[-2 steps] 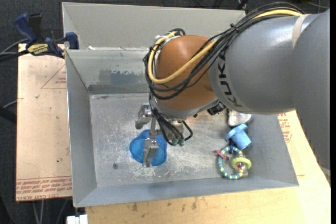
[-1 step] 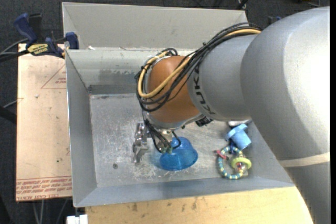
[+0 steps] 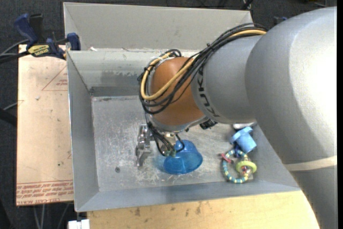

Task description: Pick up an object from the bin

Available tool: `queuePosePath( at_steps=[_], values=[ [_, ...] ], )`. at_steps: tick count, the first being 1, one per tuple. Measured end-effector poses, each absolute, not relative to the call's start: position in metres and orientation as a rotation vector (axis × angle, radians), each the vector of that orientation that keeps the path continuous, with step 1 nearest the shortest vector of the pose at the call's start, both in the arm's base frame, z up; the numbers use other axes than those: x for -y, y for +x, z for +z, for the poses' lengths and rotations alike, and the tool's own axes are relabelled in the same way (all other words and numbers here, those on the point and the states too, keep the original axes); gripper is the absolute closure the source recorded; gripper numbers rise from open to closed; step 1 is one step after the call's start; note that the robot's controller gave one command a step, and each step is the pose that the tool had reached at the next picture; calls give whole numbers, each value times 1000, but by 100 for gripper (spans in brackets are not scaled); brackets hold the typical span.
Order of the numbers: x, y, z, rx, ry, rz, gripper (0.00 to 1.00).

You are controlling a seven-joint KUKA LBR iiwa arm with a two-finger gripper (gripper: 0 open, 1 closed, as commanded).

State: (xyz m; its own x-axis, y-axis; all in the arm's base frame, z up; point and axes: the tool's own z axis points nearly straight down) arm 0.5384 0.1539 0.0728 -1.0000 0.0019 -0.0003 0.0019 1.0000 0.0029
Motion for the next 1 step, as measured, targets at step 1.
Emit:
queuePosePath(
  at_steps=[1],
  values=[
    [-125,526,107,-3148,-79,2,100]
  ],
)
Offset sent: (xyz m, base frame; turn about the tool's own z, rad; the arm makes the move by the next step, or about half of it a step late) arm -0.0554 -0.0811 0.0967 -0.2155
